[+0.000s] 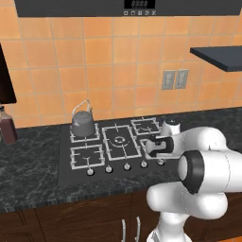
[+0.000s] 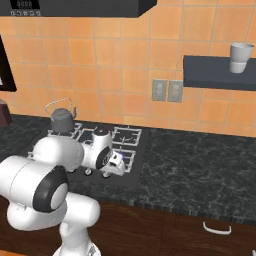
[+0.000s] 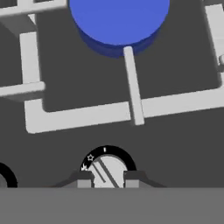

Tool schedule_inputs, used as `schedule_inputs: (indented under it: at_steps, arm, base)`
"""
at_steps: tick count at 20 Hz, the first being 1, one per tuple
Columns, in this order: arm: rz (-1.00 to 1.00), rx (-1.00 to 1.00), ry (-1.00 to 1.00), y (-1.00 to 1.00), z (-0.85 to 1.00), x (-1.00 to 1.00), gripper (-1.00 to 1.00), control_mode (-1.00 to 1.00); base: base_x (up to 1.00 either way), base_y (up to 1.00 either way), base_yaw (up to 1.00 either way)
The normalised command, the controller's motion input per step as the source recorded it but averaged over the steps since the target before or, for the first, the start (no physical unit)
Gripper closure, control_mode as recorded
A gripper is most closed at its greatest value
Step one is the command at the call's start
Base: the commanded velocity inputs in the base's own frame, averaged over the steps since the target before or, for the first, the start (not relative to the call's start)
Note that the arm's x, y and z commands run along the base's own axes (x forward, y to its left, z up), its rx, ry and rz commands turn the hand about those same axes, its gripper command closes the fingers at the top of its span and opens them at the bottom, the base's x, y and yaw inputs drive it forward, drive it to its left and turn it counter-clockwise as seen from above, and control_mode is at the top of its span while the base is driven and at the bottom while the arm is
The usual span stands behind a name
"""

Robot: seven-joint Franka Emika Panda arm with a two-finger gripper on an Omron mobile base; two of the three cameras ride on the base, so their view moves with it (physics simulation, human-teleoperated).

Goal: Turn off the front right burner of the stove.

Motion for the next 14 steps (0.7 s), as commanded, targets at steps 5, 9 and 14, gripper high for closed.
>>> schedule_inputs:
  at_steps: [5,9,14]
  arm:
    - [-0.64,0.05,-0.03,-0.14,0.00,-0.28,1.00,-1.00]
    - [-0.72,0.07,0.00,-0.22,0.00,-0.26,1.00,-1.00]
    - [-0.81,0.09,0.00,-0.22,0.00,-0.28,1.00,-1.00]
  base:
    - [0.00,0.00,0.00]
    - [0.00,0.00,0.00]
    - [0.00,0.00,0.00]
